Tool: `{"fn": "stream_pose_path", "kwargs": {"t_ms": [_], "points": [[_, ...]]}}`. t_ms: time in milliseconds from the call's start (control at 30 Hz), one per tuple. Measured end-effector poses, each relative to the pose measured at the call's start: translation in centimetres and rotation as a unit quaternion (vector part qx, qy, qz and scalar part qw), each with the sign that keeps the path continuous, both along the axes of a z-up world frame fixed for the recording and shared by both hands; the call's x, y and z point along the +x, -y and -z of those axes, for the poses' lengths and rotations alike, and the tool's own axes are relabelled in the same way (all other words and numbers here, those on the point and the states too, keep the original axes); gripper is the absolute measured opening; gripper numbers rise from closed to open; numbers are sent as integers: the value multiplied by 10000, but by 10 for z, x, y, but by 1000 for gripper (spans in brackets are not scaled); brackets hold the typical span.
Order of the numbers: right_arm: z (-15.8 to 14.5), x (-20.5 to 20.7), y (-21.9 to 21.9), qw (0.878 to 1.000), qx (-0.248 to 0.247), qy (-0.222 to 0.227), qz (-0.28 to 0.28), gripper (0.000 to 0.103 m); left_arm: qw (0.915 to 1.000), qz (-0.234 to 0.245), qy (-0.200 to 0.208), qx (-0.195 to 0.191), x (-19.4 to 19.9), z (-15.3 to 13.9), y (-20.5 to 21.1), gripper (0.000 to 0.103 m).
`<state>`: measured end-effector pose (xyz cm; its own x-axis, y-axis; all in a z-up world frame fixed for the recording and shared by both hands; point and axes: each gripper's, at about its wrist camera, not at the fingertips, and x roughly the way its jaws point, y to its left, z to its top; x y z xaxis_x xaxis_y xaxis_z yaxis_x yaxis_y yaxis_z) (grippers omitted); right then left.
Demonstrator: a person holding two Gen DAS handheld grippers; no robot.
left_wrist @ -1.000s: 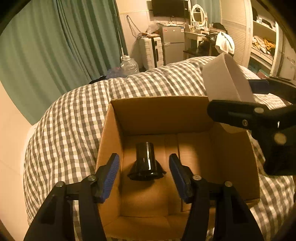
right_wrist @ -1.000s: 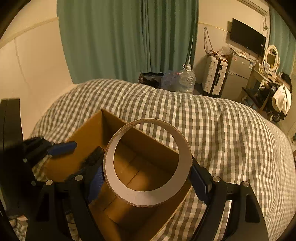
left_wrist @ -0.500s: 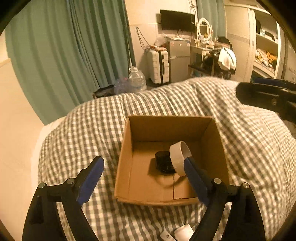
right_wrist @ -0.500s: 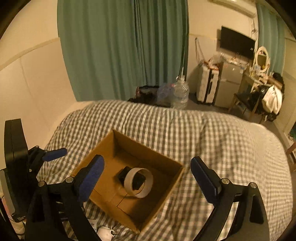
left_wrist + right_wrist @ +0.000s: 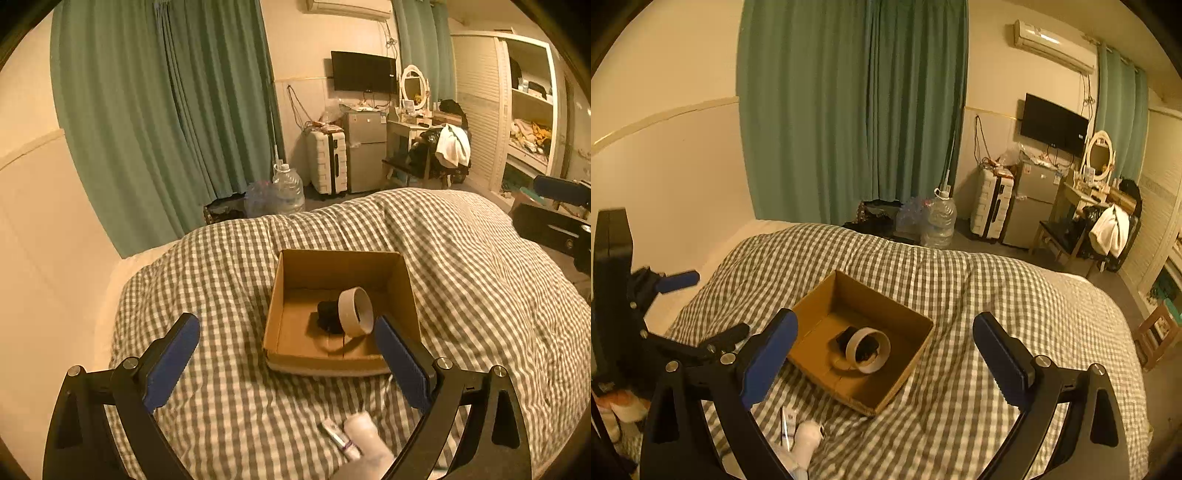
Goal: Organize objects
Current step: 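Return both grippers to the pile and grasp the white sock with the left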
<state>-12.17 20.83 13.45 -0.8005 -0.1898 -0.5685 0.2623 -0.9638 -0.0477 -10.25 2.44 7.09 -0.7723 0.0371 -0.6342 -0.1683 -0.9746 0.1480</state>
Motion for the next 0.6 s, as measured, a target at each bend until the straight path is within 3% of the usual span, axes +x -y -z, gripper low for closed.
{"fn": "stream_pose_path", "kwargs": {"t_ms": [300,600], "points": [[-4,61,-2,9999,134,-72,-54,96,9994,53,201,-272,48,16,4,100],[51,96,13,9975,402,446,-362,96,9979,116,636,30,82,67,-2,100]]}}
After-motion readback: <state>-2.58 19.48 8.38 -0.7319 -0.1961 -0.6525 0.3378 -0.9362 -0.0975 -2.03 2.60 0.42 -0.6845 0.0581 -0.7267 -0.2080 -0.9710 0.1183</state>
